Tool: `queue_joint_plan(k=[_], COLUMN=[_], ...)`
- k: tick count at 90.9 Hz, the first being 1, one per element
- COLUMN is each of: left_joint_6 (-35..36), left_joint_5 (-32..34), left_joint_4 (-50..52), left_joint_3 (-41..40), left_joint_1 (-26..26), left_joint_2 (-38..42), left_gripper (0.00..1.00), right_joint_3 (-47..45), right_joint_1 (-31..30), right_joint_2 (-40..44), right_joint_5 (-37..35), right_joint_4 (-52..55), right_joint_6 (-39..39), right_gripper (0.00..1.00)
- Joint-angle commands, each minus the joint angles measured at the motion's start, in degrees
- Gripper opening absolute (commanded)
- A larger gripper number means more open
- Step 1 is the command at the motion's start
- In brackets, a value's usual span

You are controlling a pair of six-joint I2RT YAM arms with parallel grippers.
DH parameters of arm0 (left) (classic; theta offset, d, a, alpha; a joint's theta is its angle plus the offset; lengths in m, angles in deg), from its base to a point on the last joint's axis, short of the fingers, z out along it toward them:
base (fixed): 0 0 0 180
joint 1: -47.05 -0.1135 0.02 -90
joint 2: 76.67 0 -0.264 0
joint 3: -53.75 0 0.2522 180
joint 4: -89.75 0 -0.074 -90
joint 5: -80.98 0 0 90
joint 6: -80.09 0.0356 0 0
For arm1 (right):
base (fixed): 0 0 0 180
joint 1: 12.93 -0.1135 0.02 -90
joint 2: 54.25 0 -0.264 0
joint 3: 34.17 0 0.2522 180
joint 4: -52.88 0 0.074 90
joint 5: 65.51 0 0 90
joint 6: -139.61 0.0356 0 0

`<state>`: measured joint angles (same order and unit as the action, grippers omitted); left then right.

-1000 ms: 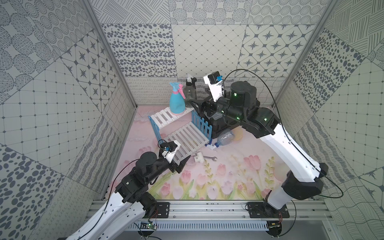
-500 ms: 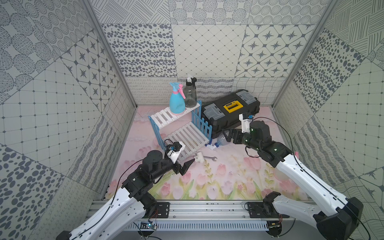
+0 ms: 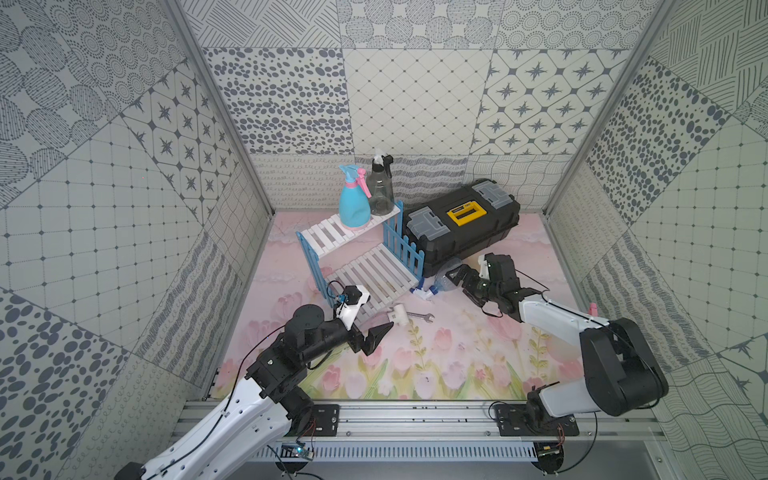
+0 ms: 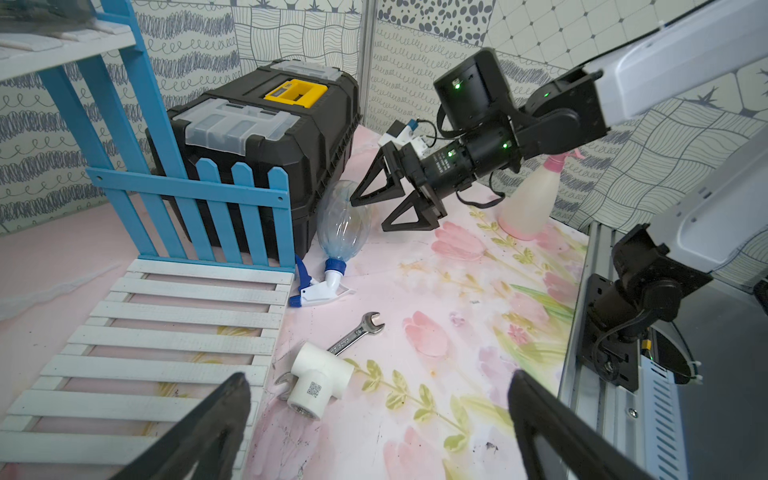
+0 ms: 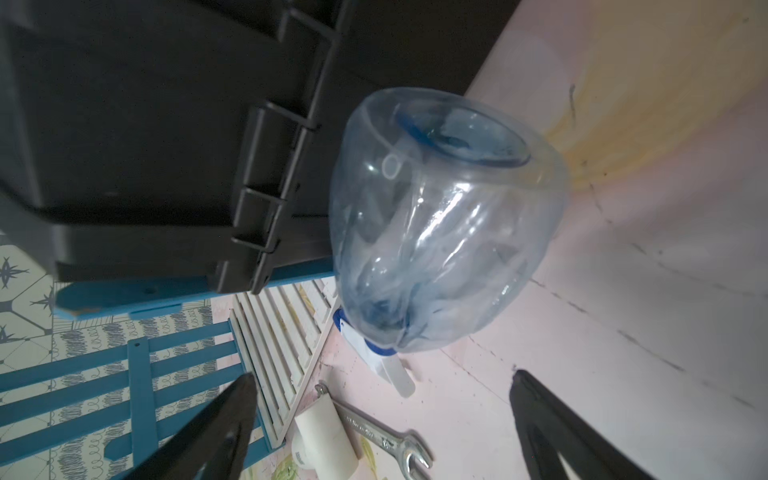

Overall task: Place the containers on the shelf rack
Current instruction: 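Pick up a container from the center of the board.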

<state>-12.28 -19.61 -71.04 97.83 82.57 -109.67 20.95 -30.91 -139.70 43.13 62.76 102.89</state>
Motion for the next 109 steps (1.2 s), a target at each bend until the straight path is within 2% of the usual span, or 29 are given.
queue_joint_plan(k=[1, 51, 68, 89, 100, 109], left_joint_6=[-2.2, -1.9, -1.6, -3.7, -6.4, -7.8], left_joint_5=[-1.6, -0.7, -0.3, 0.1, 2.0, 0.9], left_joint_4=[-2.8, -2.9, -3.5, -2.3, -2.0, -0.8], left_joint_3=[-0.2, -0.8, -0.8, 0.0, 0.6, 2.8], left_joint_1=[-0.3, -0.3, -0.3, -0.3, -0.3, -0.3], left_joint_2=[0.9, 1.0, 0.6, 1.2, 2.4, 2.1], left_gripper=[0.99, 0.99, 0.99, 0.99, 0.99, 0.99], right_joint_3=[1.8, 4.8, 3.8, -0.9, -5.5, -9.3], right_joint_1=[0.2, 0.3, 0.2, 0.2, 0.3, 0.3], right_joint_2=[-4.7, -17.3, -18.3, -13.1, -6.5, 0.8], right_joint_5=[1.6, 1.0, 1.4, 1.5, 1.2, 1.0], right_joint_4=[-7.6, -15.1, -18.3, -22.5, -25.4, -27.9], right_joint_6=[2.2, 1.5, 0.9, -2.5, -7.0, -11.4], right_gripper=[0.97, 0.97, 0.87, 0.75, 0.71, 0.69])
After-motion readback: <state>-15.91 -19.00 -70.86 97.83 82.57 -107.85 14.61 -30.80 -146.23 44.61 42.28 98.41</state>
